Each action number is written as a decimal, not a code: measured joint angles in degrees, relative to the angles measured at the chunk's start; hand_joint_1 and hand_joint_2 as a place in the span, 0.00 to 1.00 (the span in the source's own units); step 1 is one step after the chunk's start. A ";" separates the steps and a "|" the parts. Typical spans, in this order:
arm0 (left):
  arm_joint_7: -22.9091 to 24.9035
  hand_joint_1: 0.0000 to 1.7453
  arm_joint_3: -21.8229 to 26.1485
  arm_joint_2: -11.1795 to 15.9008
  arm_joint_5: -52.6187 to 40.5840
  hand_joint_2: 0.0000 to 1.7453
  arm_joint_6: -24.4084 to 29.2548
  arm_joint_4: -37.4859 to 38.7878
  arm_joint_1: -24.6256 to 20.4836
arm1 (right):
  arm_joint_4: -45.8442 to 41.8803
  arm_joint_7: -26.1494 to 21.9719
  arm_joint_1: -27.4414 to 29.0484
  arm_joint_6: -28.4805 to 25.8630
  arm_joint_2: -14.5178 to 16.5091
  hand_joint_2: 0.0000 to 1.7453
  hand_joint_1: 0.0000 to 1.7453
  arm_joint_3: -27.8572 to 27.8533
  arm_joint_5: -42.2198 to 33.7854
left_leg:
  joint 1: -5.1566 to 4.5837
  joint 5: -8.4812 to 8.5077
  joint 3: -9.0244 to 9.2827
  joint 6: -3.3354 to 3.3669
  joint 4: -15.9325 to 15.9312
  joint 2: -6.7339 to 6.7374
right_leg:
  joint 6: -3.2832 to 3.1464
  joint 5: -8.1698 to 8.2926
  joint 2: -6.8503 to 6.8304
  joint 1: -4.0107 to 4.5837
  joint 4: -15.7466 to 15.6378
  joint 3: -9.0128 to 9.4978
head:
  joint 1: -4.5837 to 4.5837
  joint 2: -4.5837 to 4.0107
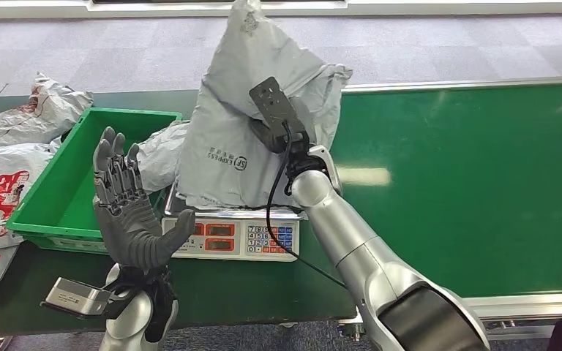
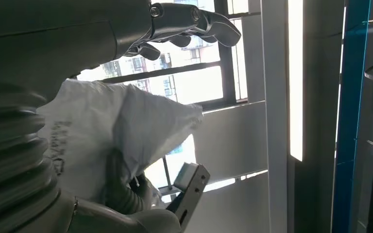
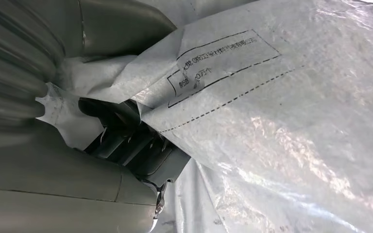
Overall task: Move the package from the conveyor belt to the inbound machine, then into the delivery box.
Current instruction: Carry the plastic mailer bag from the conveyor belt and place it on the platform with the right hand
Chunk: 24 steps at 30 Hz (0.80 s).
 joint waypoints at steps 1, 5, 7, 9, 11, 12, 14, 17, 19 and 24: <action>0.03 0.00 0.14 0.00 -0.08 1.00 -0.60 0.00 -0.02 | 1.15 -0.46 -0.46 3.26 0.00 1.00 1.00 1.21 -1.92 | 0.00 0.00 0.00 0.00 0.00 0.00 | 0.00 0.00 0.00 0.00 0.00 -0.01 | -0.01 0.00; 0.20 0.00 0.79 0.00 -0.62 1.00 -2.07 0.00 -0.22 | 4.56 -1.77 -1.59 8.55 0.01 1.00 1.00 5.30 -6.05 | 0.00 0.01 0.00 0.00 0.00 -0.02 | 0.00 0.00 -0.03 0.00 0.00 -0.02 | -0.01 0.00; 0.22 0.00 1.11 0.00 -0.88 1.00 -2.37 0.01 -0.35 | 6.06 -2.07 -2.21 9.92 -0.01 1.00 0.75 6.71 -7.07 | 0.00 0.01 0.00 0.00 0.00 0.00 | 0.00 0.00 -0.01 0.00 0.00 -0.03 | -0.01 0.00; 0.25 0.00 1.45 -0.01 -1.06 1.00 -2.78 0.02 -0.59 | 7.35 -2.30 -2.91 11.74 -0.01 1.00 0.25 8.07 -7.88 | 0.00 0.01 0.00 0.00 0.00 0.03 | 0.00 0.00 0.02 0.00 0.00 -0.03 | -0.01 0.00; 0.31 0.00 1.69 -0.02 -1.15 1.00 -3.11 0.02 -0.84 | 8.26 -2.39 -3.24 12.45 -0.01 0.50 0.00 9.41 -8.47 | 0.00 0.01 0.00 0.00 0.00 0.01 | 0.00 0.00 0.01 0.00 0.00 -0.03 | 0.00 0.00; 0.33 0.00 1.76 -0.02 -1.20 1.00 -3.21 0.02 -0.92 | 8.63 -2.39 -3.29 12.11 -0.01 0.25 0.00 10.01 -8.81 | 0.00 0.01 0.00 0.00 0.00 0.00 | 0.00 0.00 0.00 0.00 0.00 -0.03 | 0.00 0.00; 0.37 0.00 1.88 -0.02 -1.37 1.00 -3.29 0.02 -1.04 | 9.26 -2.58 -3.27 10.25 -0.01 0.00 0.00 10.84 -9.53 | 0.00 0.01 0.00 0.00 0.00 0.00 | 0.00 0.00 0.00 0.00 0.00 -0.03 | 0.00 0.00; 0.62 0.00 2.16 -0.04 -1.76 1.00 -3.32 0.02 -1.21 | 9.87 -3.62 -3.27 7.77 -0.02 0.00 0.00 11.20 -9.73 | 0.00 0.01 0.00 -0.01 0.01 0.02 | 0.00 0.01 0.02 0.00 0.00 -0.04 | 0.00 0.00; 0.88 0.00 2.28 -0.05 -1.97 1.00 -3.29 0.02 -1.32 | 10.03 -4.40 -3.27 7.11 -0.04 0.00 0.00 11.18 -8.29 | 0.00 0.01 0.00 -0.01 0.01 0.02 | 0.00 0.01 0.02 0.00 0.00 -0.05 | -0.01 0.00; 1.04 0.00 2.58 -0.07 -2.13 1.00 -3.16 0.02 -1.43 | 10.06 -4.98 -3.28 6.43 -0.14 0.00 0.00 10.84 -6.00 | 0.00 0.01 0.00 -0.01 0.01 0.02 | 0.00 0.00 0.02 0.00 0.00 -0.05 | 0.00 0.00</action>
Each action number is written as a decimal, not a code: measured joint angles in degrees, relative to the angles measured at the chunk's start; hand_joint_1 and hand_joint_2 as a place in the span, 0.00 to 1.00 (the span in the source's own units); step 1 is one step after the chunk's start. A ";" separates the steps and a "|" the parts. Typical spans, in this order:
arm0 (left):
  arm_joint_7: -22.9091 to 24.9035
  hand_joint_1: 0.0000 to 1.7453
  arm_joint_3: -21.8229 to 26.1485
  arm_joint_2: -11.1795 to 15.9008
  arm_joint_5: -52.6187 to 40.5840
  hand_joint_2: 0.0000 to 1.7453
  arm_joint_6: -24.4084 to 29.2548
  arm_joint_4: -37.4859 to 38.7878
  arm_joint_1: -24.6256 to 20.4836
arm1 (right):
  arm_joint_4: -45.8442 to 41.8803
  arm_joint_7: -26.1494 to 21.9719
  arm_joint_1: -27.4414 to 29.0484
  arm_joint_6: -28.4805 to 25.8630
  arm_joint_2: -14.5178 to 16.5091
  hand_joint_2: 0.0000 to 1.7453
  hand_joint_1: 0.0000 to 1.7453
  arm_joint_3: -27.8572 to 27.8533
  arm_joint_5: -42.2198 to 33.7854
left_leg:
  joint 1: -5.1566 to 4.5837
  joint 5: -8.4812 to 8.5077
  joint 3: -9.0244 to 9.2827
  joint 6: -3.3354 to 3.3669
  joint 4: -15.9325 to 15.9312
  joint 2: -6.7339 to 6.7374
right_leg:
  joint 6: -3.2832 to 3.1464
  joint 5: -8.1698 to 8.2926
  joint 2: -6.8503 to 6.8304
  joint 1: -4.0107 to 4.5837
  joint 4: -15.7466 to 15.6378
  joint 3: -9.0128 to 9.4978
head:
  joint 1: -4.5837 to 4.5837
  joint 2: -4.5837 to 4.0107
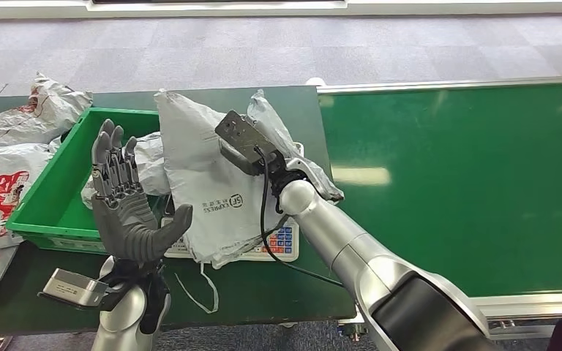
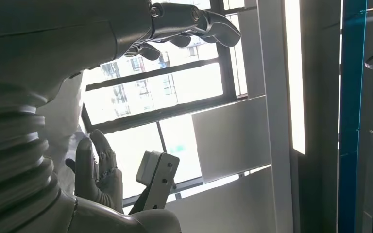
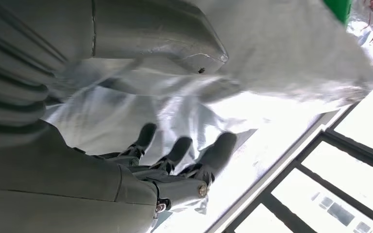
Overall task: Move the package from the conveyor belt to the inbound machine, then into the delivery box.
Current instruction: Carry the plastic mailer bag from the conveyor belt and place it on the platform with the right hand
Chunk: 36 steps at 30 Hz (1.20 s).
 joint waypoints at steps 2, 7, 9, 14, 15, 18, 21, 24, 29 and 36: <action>0.01 0.00 0.03 0.00 -0.02 1.00 0.01 -0.01 -0.02 | 0.00 -0.01 0.00 -0.01 -0.03 0.00 0.00 -0.11 0.10 | 0.00 0.00 0.00 0.00 0.00 0.00 | 0.00 0.00 0.00 0.00 0.00 0.00 | 0.00 0.00; 0.06 0.00 0.05 0.00 -0.08 1.00 0.06 -0.02 -0.02 | -0.02 -0.07 0.04 -0.58 -0.04 0.00 0.00 -0.28 0.85 | 0.00 0.00 0.00 0.00 0.00 0.00 | 0.00 0.00 0.00 0.00 0.00 0.00 | 0.00 0.00; 0.22 0.00 0.10 -0.02 -0.44 1.00 0.21 -0.11 0.03 | -0.48 -0.13 0.40 -2.81 -0.05 0.00 0.00 -0.96 3.36 | 0.00 0.00 0.00 0.00 0.00 -0.01 | 0.00 0.00 -0.01 0.00 0.00 0.01 | 0.00 0.00; 1.05 0.00 0.96 -0.28 -1.60 1.00 0.33 -0.92 0.49 | -8.31 1.01 4.49 -12.66 -0.22 0.00 0.00 -7.50 17.47 | 0.00 0.00 0.00 0.00 0.00 -0.01 | 0.00 0.00 -0.01 0.00 0.00 0.00 | -0.01 0.00; 1.13 0.00 1.09 -0.32 -1.71 1.00 0.32 -1.01 0.58 | -10.81 1.44 5.73 -13.92 -0.26 0.00 0.00 -9.21 20.46 | 0.00 0.00 -0.01 0.00 0.00 -0.02 | 0.00 0.00 -0.01 0.00 0.00 0.00 | -0.01 0.00; 1.16 0.00 1.37 -0.35 -1.90 1.00 0.19 -0.97 0.73 | -17.62 2.00 9.03 -15.94 -0.31 0.00 0.00 -13.79 25.68 | 0.00 -0.02 -0.02 0.01 0.00 -0.02 | 0.00 -0.01 -0.02 0.00 -0.01 -0.01 | -0.01 0.00; 0.80 0.00 1.45 -0.35 -1.78 1.00 0.04 -0.51 0.78 | -23.85 -0.02 12.16 -16.87 -0.33 0.25 0.00 -17.83 25.56 | 0.00 -0.02 -0.03 0.02 0.00 -0.01 | 0.00 -0.01 -0.02 0.00 -0.01 -0.01 | 0.00 0.00; 0.45 0.00 1.45 -0.33 -1.73 1.00 0.27 0.02 0.82 | -29.46 -5.52 14.96 -20.52 -0.32 1.00 0.00 -20.71 22.99 | 0.00 -0.02 -0.02 0.02 0.00 -0.02 | 0.00 -0.01 -0.03 0.00 -0.01 -0.01 | -0.01 0.00; 3.75 0.00 1.40 -0.07 -8.39 1.00 2.96 1.44 0.72 | -48.32 -19.08 23.04 -25.71 -0.31 1.00 0.00 -25.97 20.06 | -0.02 -0.03 -0.05 0.03 0.04 -0.11 | 0.01 -0.02 -0.13 -0.01 -0.05 -0.06 | 0.01 0.00; 11.09 0.00 1.05 1.87 -20.82 1.00 -0.72 12.09 -5.59 | -79.02 -25.94 33.22 -25.74 -0.31 1.00 0.00 -31.10 15.47 | -0.04 -0.15 -0.06 0.03 0.03 0.11 | 0.03 -0.02 0.02 -0.05 -0.06 -0.11 | -0.01 0.00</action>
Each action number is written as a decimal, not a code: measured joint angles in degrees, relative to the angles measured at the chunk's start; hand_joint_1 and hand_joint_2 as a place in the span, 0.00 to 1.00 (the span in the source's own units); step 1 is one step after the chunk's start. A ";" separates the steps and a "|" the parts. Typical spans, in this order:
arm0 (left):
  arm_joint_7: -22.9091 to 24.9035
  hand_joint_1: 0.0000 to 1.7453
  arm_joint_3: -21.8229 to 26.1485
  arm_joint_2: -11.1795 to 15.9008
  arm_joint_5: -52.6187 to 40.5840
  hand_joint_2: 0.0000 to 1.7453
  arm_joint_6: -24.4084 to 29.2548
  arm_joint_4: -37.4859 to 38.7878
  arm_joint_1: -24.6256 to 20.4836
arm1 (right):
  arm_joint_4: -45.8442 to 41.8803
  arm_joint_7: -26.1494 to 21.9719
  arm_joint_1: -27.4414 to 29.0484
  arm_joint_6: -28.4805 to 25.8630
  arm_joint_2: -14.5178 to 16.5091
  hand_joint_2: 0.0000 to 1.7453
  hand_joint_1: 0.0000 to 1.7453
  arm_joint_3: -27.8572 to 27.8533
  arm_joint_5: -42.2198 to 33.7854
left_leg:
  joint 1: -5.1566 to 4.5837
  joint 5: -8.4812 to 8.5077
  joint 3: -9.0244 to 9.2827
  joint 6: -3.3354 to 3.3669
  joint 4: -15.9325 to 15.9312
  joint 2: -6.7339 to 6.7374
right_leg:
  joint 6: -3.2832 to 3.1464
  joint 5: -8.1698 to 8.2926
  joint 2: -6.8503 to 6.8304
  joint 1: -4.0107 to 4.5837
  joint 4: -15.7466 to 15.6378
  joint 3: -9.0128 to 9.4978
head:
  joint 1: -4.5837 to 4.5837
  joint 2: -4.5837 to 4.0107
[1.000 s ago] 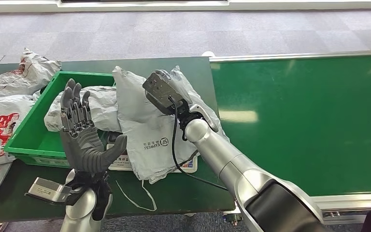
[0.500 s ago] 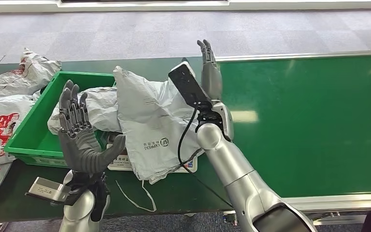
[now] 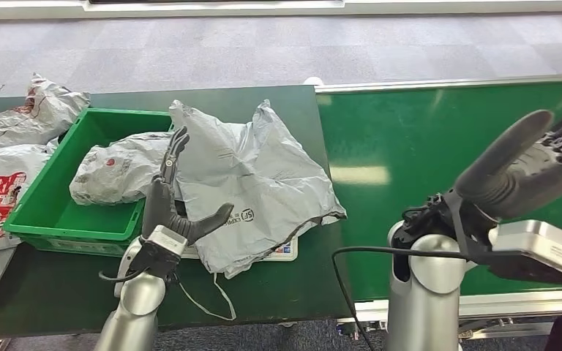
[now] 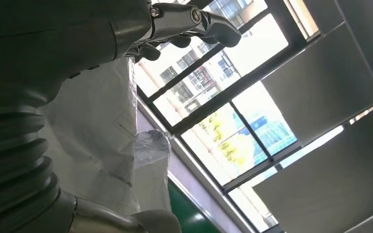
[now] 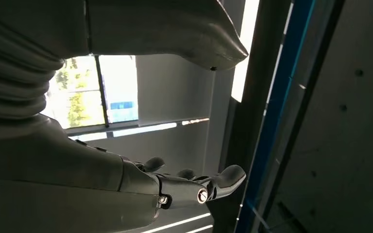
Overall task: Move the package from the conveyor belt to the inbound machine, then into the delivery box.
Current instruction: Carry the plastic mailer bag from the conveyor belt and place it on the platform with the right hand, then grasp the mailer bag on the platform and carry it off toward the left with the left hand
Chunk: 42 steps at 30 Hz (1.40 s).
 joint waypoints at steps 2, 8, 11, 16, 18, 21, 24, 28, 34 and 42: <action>1.07 0.00 -0.09 0.88 -3.59 1.00 -1.06 5.61 -3.15 | -5.23 0.00 1.62 0.09 -0.08 1.00 0.00 -0.02 0.39 | 0.00 0.03 0.01 0.02 0.00 0.00 | -0.02 0.02 0.03 0.00 0.00 0.01 | 0.01 0.00; 0.29 0.00 -1.78 3.28 -9.32 1.00 -8.35 18.94 -8.97 | -12.25 0.31 3.39 0.15 -0.37 1.00 0.00 0.71 0.61 | 0.02 0.13 0.06 0.00 -0.03 0.19 | -0.09 0.19 0.21 0.03 0.02 0.00 | 0.02 0.00; -0.05 0.00 -2.14 4.00 -9.43 1.00 -8.91 22.62 -10.37 | -13.54 0.09 3.61 0.15 -0.44 1.00 0.00 0.71 0.13 | 0.02 0.16 0.07 0.00 -0.03 0.19 | -0.07 0.22 0.24 0.03 0.02 0.00 | 0.01 0.00; -0.14 0.00 -2.47 4.55 -9.49 1.00 -9.17 25.40 -11.49 | -14.58 0.06 3.78 0.16 -0.50 1.00 0.00 0.71 0.08 | 0.02 0.18 0.04 0.01 -0.03 0.16 | -0.06 0.22 0.20 0.02 0.02 0.01 | 0.02 0.00; -0.14 0.00 -2.52 4.69 -9.50 1.00 -9.20 26.03 -11.73 | -14.71 0.05 3.80 0.16 -0.50 1.00 0.00 0.71 0.07 | 0.02 0.18 0.04 0.01 -0.03 0.16 | -0.06 0.22 0.20 0.02 0.02 0.00 | 0.02 0.00; -0.14 0.00 -2.56 4.86 -9.53 1.00 -9.23 26.69 -11.91 | -14.86 0.04 3.82 0.16 -0.51 1.00 0.00 0.71 0.07 | 0.02 0.17 0.04 0.00 -0.03 0.16 | -0.06 0.22 0.20 0.02 0.02 0.00 | 0.01 0.00; -0.16 0.00 -2.62 4.97 -9.54 1.00 -9.31 27.22 -12.07 | -14.98 0.03 3.85 0.16 -0.52 1.00 0.00 0.71 0.04 | 0.02 0.17 0.04 0.00 -0.03 0.16 | -0.06 0.22 0.20 0.03 0.02 0.00 | 0.01 0.00; -0.48 0.00 -3.23 5.15 -10.81 1.00 -11.73 28.87 -12.85 | -15.00 0.03 3.82 0.17 -0.52 1.00 0.00 0.71 -0.78 | 0.02 0.18 0.04 0.00 -0.03 0.13 | -0.06 0.22 0.17 0.03 0.02 0.01 | 0.01 0.00; -2.39 0.00 -5.81 5.23 -14.40 1.00 -14.30 37.43 -16.81 | -14.92 0.04 3.76 0.18 -0.52 1.00 0.00 0.75 -0.72 | 0.02 0.19 0.04 0.02 -0.03 0.10 | -0.06 0.23 0.15 0.02 0.02 0.04 | 0.02 0.00; -1.77 1.00 -10.10 4.68 -21.02 1.00 -12.20 46.74 -22.15 | -14.67 0.03 3.67 0.19 -0.52 1.00 0.00 0.95 0.59 | 0.02 0.20 0.04 0.02 -0.02 0.05 | -0.05 0.23 0.10 0.02 0.02 0.06 | 0.01 0.00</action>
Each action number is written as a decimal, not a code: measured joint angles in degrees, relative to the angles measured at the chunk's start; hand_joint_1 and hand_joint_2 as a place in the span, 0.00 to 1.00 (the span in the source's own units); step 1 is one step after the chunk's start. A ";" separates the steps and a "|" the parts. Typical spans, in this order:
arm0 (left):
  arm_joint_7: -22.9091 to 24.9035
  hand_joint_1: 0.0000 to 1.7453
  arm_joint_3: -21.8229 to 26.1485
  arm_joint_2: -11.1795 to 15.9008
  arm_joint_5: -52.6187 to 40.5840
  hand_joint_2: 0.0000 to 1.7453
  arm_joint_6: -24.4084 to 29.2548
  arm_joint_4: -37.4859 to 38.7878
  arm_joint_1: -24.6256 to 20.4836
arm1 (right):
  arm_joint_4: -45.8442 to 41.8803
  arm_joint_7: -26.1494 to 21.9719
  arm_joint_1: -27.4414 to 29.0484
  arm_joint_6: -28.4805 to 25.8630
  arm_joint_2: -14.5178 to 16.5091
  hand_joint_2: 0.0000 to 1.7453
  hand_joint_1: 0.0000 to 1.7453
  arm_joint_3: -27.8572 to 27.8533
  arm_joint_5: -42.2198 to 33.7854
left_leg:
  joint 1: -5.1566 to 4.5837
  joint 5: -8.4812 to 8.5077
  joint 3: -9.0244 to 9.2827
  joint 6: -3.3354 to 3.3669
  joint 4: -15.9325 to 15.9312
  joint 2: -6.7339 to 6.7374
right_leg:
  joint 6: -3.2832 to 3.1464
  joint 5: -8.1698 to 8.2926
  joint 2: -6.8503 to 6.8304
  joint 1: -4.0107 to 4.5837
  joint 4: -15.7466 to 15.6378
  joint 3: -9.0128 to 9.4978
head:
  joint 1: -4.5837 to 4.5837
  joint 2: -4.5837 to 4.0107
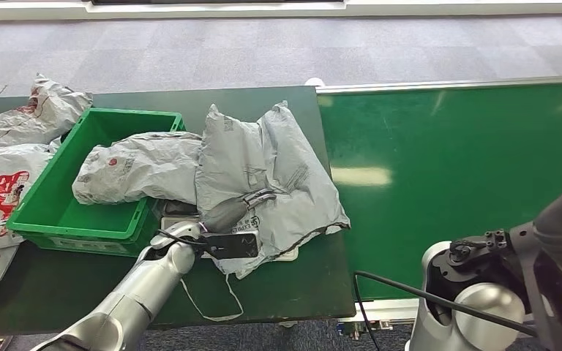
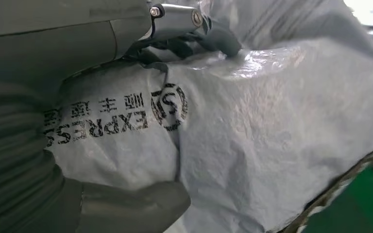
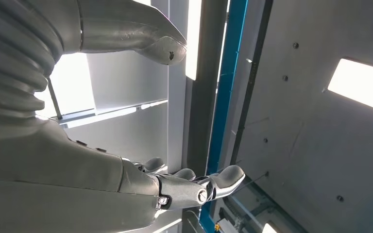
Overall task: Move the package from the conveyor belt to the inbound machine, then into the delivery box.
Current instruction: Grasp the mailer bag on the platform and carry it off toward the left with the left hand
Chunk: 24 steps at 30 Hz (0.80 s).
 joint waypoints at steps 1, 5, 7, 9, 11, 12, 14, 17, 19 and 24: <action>1.47 1.00 -1.08 -0.17 -2.39 1.00 1.36 1.18 -0.83 | 0.05 0.00 -0.01 0.01 0.00 1.00 0.00 0.01 0.05 | 0.00 0.00 0.00 0.00 0.00 -0.01 | 0.00 0.00 -0.01 0.00 0.00 0.01 | 0.01 0.00; 6.63 1.00 -5.59 -0.92 -9.60 1.00 6.54 5.32 -3.80 | 0.19 -0.01 -0.02 0.01 0.00 1.00 0.00 0.01 0.11 | 0.00 -0.01 0.05 0.01 0.00 -0.04 | 0.00 0.00 -0.03 0.00 0.00 0.11 | 0.01 0.00; 7.77 1.00 -7.30 -1.13 -11.17 1.00 7.93 6.80 -4.87 | 0.28 -0.01 -0.03 0.01 0.00 1.00 0.00 0.02 0.10 | 0.00 -0.01 0.10 0.01 0.00 -0.05 | 0.01 0.00 -0.04 0.00 0.00 0.17 | 0.01 0.00; 8.20 1.00 -8.63 -1.27 -11.81 1.00 8.97 7.91 -5.56 | 0.38 -0.01 -0.04 0.01 0.00 1.00 0.00 0.04 0.10 | 0.00 -0.01 0.17 0.01 -0.01 -0.09 | 0.02 -0.02 -0.08 -0.01 0.00 0.26 | 0.01 0.00; 8.15 1.00 -9.35 -1.38 -11.82 1.00 9.80 8.56 -5.93 | 0.49 -0.01 -0.06 0.02 0.00 1.00 0.00 0.10 0.11 | 0.00 0.00 0.22 0.03 -0.02 -0.15 | 0.05 -0.04 -0.16 0.00 -0.01 0.35 | 0.01 0.00; 7.89 1.00 -9.48 -1.43 -11.57 1.00 10.06 8.72 -6.05 | 0.56 0.00 -0.08 0.02 0.00 1.00 0.00 0.13 0.12 | 0.01 0.02 0.23 0.05 -0.02 -0.17 | 0.05 -0.04 -0.18 0.00 -0.01 0.37 | 0.01 0.00; 6.68 1.00 -9.52 -1.46 -10.36 1.00 10.20 8.87 -6.29 | 0.78 0.01 -0.11 0.01 0.00 1.00 0.00 0.19 0.11 | 0.01 0.06 0.24 0.10 -0.03 -0.17 | 0.04 -0.01 -0.20 0.00 -0.01 0.39 | 0.01 0.00; 1.84 1.00 -9.17 -1.28 -5.41 1.00 8.49 8.39 -6.40 | 1.33 0.03 -0.17 0.02 0.00 1.00 0.00 0.28 -0.10 | 0.01 0.16 0.23 0.12 -0.03 -0.15 | 0.02 0.07 -0.19 0.00 0.00 0.37 | 0.01 0.00; -4.02 1.00 -7.96 -0.91 0.35 1.00 5.15 6.98 -5.97 | 1.87 0.05 -0.24 0.02 0.00 1.00 0.00 0.33 -0.42 | 0.01 0.23 0.19 0.12 -0.03 -0.20 | 0.02 0.09 -0.22 0.00 0.01 0.35 | 0.01 0.00; -10.74 1.00 -3.86 0.77 17.50 1.00 -5.97 -2.67 -1.91 | 3.34 0.06 -0.48 0.02 0.00 1.00 0.00 0.42 -1.28 | 0.00 0.27 0.04 0.09 -0.02 -0.20 | 0.01 0.10 -0.20 0.00 0.03 0.16 | 0.01 0.00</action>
